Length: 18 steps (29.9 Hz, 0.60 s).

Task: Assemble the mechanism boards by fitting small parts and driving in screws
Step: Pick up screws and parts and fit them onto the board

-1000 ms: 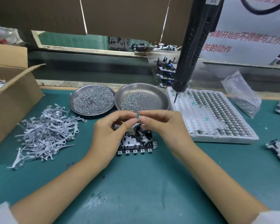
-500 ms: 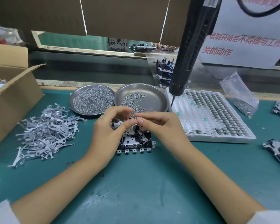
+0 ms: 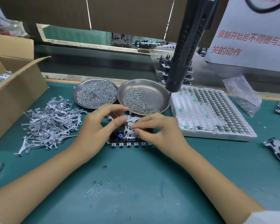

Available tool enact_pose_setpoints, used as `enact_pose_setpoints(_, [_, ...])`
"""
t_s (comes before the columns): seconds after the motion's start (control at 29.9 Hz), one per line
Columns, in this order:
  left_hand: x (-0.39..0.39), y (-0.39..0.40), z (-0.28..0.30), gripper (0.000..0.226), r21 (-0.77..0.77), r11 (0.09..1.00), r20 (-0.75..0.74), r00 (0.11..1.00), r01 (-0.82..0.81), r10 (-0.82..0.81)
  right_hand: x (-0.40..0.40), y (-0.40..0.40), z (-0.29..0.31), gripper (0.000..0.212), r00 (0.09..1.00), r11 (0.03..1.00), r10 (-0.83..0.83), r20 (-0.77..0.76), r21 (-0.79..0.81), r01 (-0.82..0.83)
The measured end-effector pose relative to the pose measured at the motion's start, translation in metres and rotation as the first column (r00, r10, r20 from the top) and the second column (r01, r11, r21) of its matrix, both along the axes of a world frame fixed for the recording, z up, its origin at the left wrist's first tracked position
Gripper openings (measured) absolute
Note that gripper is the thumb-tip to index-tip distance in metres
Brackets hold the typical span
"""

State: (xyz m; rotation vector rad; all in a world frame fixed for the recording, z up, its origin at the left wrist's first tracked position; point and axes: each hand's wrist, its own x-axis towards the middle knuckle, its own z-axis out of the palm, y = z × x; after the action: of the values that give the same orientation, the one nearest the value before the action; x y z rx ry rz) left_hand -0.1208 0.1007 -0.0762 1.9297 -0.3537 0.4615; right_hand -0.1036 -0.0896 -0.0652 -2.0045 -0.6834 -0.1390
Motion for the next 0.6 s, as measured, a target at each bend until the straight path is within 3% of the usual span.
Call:
enact_pose_setpoints(0.13, [0.0, 0.007, -0.004, 0.015, -0.082, 0.995, -0.048, 0.997, -0.065, 0.061, -0.002, 0.005, -0.008, 0.012, 0.983, 0.989, 0.063, 0.17, -0.141, -0.039])
enact_pose_setpoints(0.33, [-0.001, 0.005, -0.003, 0.015, -0.06, 0.994, -0.067, 0.994, -0.093, 0.088, -0.001, 0.005, -0.013, 0.009, 0.944, 0.984, 0.083, 0.32, -0.173, -0.028])
enact_pose_setpoints(0.5, [-0.005, 0.001, 0.0, 0.014, 0.049, 0.997, -0.008, 0.998, -0.06, 0.06, -0.001, 0.006, -0.012, 0.006, 0.894, 0.968, 0.127, 0.43, -0.251, -0.017])
enact_pose_setpoints(0.6, [-0.009, 0.0, 0.002, 0.015, 0.192, 0.981, 0.028, 0.999, 0.031, -0.037, -0.001, 0.005, -0.011, 0.01, 0.9, 0.961, 0.149, 0.41, -0.274, -0.034])
